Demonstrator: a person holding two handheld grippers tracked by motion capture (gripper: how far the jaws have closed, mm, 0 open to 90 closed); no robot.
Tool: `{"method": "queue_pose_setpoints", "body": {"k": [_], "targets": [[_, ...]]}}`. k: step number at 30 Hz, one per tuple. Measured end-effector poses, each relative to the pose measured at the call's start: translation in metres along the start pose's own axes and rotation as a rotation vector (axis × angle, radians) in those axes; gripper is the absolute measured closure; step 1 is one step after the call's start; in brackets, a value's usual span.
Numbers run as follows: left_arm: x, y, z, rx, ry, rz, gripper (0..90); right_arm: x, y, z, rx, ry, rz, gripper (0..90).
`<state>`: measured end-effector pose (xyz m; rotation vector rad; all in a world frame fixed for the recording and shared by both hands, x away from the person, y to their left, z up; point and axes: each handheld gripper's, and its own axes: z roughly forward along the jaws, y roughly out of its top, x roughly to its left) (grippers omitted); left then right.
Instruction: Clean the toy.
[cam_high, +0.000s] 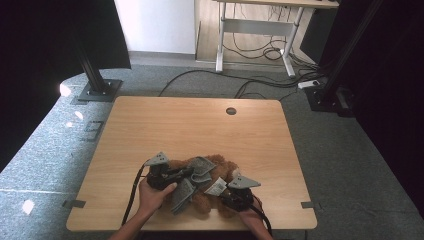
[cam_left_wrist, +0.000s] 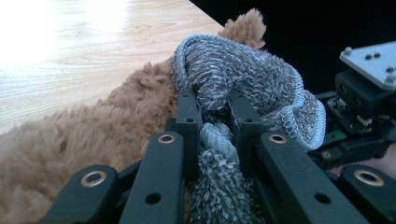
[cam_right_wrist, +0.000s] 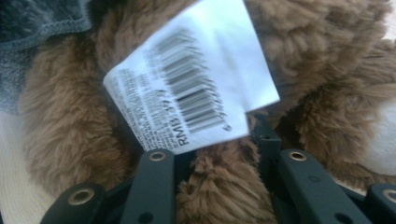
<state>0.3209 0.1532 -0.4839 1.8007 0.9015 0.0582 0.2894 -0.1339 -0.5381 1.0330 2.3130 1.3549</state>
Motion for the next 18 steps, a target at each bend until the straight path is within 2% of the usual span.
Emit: {"method": "queue_pose_setpoints", "body": {"k": [2,6,8,11,16,18], "targets": [[0.0,-0.003,0.001,-0.013,0.009,0.017,76.8,0.0,0.0,0.001,0.007,0.001,-0.001,68.7],[0.006,-0.002,0.009,-0.036,0.025,0.027,77.0,-0.005,0.003,0.006,0.012,-0.001,0.028,68.8],[0.012,0.002,0.013,-0.036,0.021,0.022,77.1,-0.011,0.005,0.009,0.009,0.01,0.054,68.9],[0.021,0.01,0.018,-0.036,0.036,0.01,77.1,-0.017,0.008,0.014,0.0,0.02,0.071,69.1],[0.034,0.019,0.027,-0.042,0.043,-0.007,77.2,-0.023,0.016,0.022,-0.011,-0.008,0.068,69.7],[0.036,0.023,0.03,-0.045,0.052,0.002,77.3,-0.025,0.018,0.025,-0.015,-0.027,0.064,70.0]]}}
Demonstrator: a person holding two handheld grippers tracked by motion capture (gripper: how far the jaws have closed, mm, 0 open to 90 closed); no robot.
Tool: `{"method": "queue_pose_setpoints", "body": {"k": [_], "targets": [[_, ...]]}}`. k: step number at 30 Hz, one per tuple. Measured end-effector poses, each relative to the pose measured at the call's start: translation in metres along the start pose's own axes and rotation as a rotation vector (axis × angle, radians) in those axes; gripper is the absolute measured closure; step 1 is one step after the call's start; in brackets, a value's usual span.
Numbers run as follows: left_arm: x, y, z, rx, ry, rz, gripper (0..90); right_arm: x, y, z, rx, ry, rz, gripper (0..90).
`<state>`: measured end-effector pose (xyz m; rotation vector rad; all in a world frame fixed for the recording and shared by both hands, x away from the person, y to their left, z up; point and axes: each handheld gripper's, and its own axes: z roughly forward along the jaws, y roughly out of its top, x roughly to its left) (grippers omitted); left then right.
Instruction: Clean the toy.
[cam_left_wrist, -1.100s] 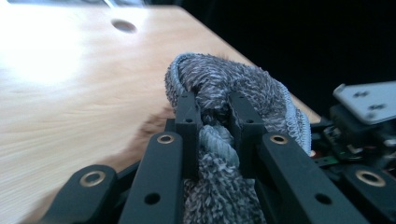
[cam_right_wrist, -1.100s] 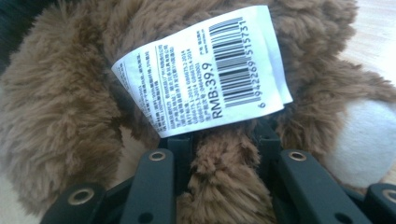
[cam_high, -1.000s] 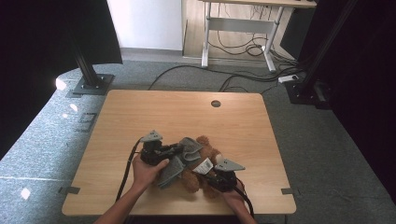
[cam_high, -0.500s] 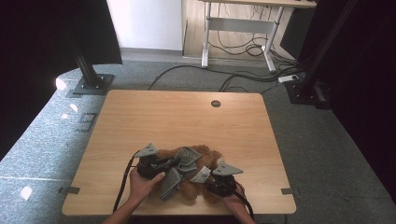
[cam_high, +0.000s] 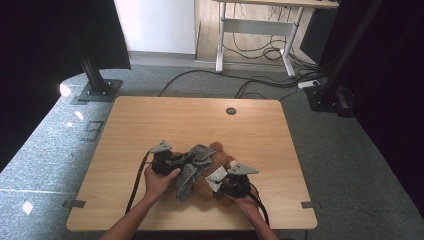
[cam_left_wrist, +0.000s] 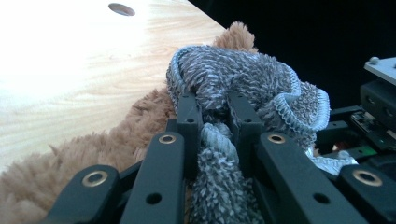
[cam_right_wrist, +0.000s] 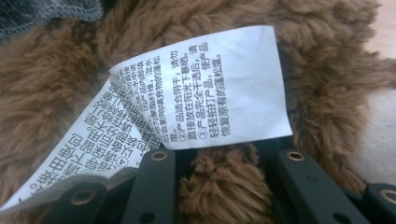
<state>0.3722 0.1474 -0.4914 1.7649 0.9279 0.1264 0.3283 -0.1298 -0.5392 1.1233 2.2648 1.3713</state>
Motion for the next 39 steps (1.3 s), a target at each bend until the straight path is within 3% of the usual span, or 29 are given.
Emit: {"method": "queue_pose_setpoints", "body": {"k": [4,8,13,18,22,27,30,35,39], "targets": [[0.005,0.006,0.009,-0.005,0.006,0.037,77.3,-0.004,0.003,0.003,-0.005,-0.035,-0.009,70.1],[0.009,0.014,0.013,0.006,-0.006,-0.007,77.3,-0.01,0.006,0.007,-0.017,-0.053,0.005,70.0],[-0.012,0.027,0.015,0.015,-0.02,-0.012,77.1,-0.009,0.005,0.006,-0.012,-0.061,0.006,70.0],[-0.045,0.033,0.033,0.053,-0.045,0.063,76.9,-0.005,0.004,0.006,-0.014,-0.073,-0.001,69.8],[-0.066,0.027,0.038,0.078,0.034,0.194,77.0,-0.006,0.003,0.004,-0.014,-0.068,0.013,69.6],[-0.051,0.019,0.015,0.047,0.087,0.179,77.5,-0.006,0.0,0.002,-0.021,-0.073,0.011,69.6],[-0.032,0.01,-0.011,0.024,0.131,0.151,77.5,-0.005,0.0,0.002,-0.022,-0.077,0.012,69.7],[0.0,-0.01,-0.053,-0.028,0.115,0.033,77.4,-0.003,-0.001,0.001,-0.027,-0.071,0.008,69.6],[0.009,-0.019,-0.079,-0.068,0.136,0.015,77.3,0.0,-0.002,0.0,-0.028,-0.074,0.001,69.5]]}}
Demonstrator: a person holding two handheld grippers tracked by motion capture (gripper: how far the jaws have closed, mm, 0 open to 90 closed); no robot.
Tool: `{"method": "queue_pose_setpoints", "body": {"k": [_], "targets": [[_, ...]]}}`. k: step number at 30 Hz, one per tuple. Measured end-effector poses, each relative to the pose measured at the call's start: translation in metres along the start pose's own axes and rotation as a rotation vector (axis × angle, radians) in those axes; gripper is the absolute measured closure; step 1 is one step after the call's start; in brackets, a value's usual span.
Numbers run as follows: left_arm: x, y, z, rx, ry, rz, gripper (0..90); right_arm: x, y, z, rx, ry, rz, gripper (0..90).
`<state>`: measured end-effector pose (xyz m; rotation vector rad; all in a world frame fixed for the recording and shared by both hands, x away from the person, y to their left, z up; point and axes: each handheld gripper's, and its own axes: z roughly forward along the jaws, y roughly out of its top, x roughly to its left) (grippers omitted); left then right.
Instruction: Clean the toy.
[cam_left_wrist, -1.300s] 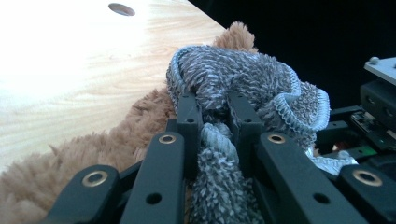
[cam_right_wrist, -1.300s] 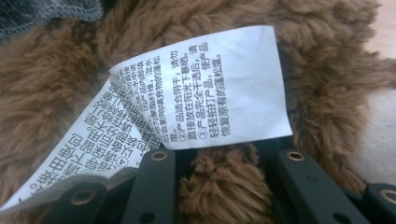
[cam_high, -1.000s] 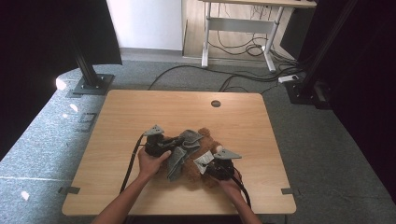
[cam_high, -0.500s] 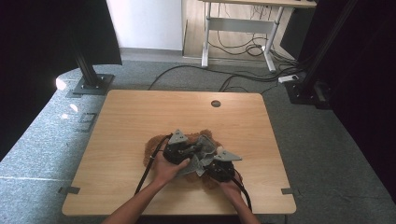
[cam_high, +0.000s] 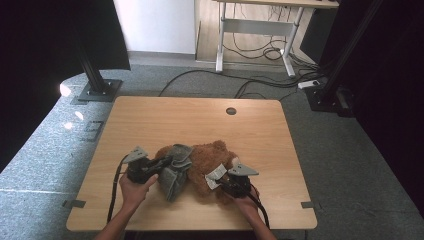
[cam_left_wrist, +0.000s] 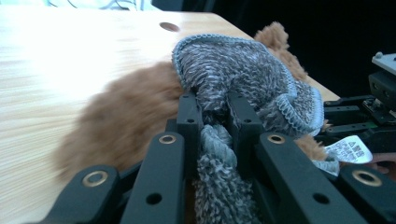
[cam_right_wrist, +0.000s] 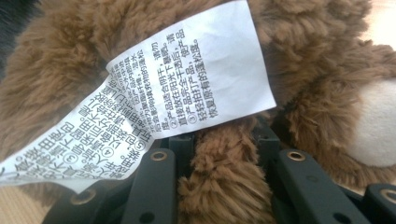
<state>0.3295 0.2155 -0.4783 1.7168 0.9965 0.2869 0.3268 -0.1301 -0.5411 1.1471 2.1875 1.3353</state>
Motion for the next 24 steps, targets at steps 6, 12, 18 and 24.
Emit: {"method": "queue_pose_setpoints", "body": {"k": [6,12,18,24], "targets": [[0.03,-0.009,-0.022,-0.007,0.093,-0.057,77.4,-0.001,-0.001,-0.001,0.001,0.008,0.01,69.6],[0.025,-0.001,-0.021,-0.057,-0.014,-0.116,77.5,-0.001,-0.001,0.0,0.002,0.009,0.01,69.7],[-0.035,0.034,0.018,-0.039,-0.149,0.008,77.4,0.0,-0.001,0.0,-0.002,0.011,0.008,69.6],[-0.075,0.043,0.077,0.06,-0.175,0.092,77.2,0.0,-0.001,0.0,-0.004,0.012,0.004,69.6]]}}
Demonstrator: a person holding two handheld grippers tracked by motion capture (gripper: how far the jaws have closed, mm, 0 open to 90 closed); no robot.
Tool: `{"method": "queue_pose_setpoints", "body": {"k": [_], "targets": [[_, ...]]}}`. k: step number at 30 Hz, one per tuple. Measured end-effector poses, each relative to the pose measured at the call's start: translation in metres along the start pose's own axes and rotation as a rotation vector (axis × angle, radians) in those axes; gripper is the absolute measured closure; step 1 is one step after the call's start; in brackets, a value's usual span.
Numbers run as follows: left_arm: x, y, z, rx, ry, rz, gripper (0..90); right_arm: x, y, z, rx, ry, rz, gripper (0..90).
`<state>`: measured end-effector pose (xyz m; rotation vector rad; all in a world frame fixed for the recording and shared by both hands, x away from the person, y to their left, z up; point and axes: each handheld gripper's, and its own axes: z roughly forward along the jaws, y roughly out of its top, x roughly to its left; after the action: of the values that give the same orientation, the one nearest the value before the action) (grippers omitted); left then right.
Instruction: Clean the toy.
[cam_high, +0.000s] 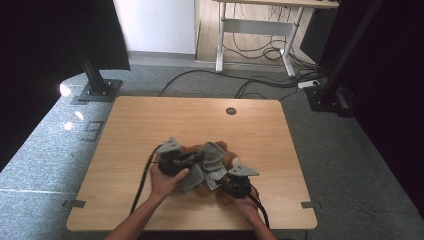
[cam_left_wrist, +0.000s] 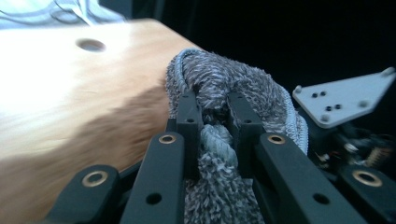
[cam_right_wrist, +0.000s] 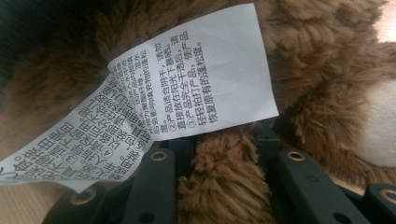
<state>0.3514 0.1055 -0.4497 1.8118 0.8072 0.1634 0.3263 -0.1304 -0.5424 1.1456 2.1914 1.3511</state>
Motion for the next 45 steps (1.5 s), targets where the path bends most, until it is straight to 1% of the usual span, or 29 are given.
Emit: {"method": "queue_pose_setpoints", "body": {"k": [1,3,4,6,7,9,12,14,15,18,20,22,23,26,30,33,36,38,39,45], "targets": [[-0.005,0.001,0.013,0.024,0.007,0.012,77.1,0.0,0.0,0.0,0.001,0.001,0.0,69.6],[-0.01,0.0,0.03,0.05,0.009,0.014,76.7,0.0,0.0,0.0,0.001,-0.001,0.001,69.6],[-0.012,0.0,0.035,0.06,0.015,0.021,76.5,0.0,0.0,0.0,0.002,-0.003,0.0,69.6],[-0.016,-0.003,0.043,0.081,0.051,0.064,76.1,0.001,0.0,0.0,0.004,-0.007,-0.014,69.5],[-0.015,-0.004,0.043,0.085,0.057,0.067,76.2,0.001,-0.001,-0.001,0.006,-0.01,-0.015,69.4],[-0.01,-0.005,0.038,0.084,0.053,0.047,76.6,0.001,-0.001,-0.001,0.008,-0.008,-0.023,69.4],[0.003,-0.008,0.021,0.061,0.066,0.002,77.0,0.002,-0.002,-0.002,0.011,-0.007,-0.032,69.3],[0.011,-0.011,0.009,0.045,0.093,-0.011,77.2,0.002,-0.003,-0.003,0.014,-0.002,-0.03,69.3],[0.019,-0.013,0.0,0.035,0.105,-0.032,77.2,0.002,-0.003,-0.003,0.014,0.0,-0.032,69.3],[0.038,-0.019,-0.023,0.018,0.146,-0.07,77.3,0.003,-0.004,-0.006,0.018,0.009,-0.032,69.1],[0.049,-0.025,-0.037,0.0,0.143,-0.115,77.2,0.004,-0.005,-0.007,0.019,0.021,-0.039,68.6],[0.056,-0.03,-0.049,-0.018,0.137,-0.136,77.2,0.005,-0.005,-0.008,0.021,0.035,-0.048,68.2],[0.057,-0.032,-0.054,-0.027,0.133,-0.145,77.2,0.006,-0.005,-0.008,0.024,0.037,-0.054,68.2],[0.057,-0.039,-0.064,-0.049,0.126,-0.149,77.2,0.008,-0.005,-0.009,0.034,0.04,-0.063,68.1],[0.055,-0.048,-0.071,-0.051,0.104,-0.151,77.2,0.01,-0.007,-0.011,0.051,0.046,-0.071,68.0],[0.054,-0.055,-0.073,-0.049,0.09,-0.156,77.2,0.013,-0.007,-0.013,0.07,0.047,-0.085,67.9],[0.051,-0.066,-0.076,-0.05,0.059,-0.161,77.5,0.016,-0.008,-0.013,0.095,0.04,-0.098,67.7],[0.05,-0.07,-0.077,-0.043,0.051,-0.155,77.6,0.017,-0.008,-0.012,0.106,0.037,-0.103,67.7],[0.049,-0.072,-0.077,-0.04,0.052,-0.149,77.6,0.018,-0.008,-0.012,0.11,0.032,-0.106,67.6],[0.049,-0.074,-0.075,-0.016,0.038,-0.152,77.9,0.018,-0.006,-0.007,0.125,0.002,-0.095,67.1]]}}
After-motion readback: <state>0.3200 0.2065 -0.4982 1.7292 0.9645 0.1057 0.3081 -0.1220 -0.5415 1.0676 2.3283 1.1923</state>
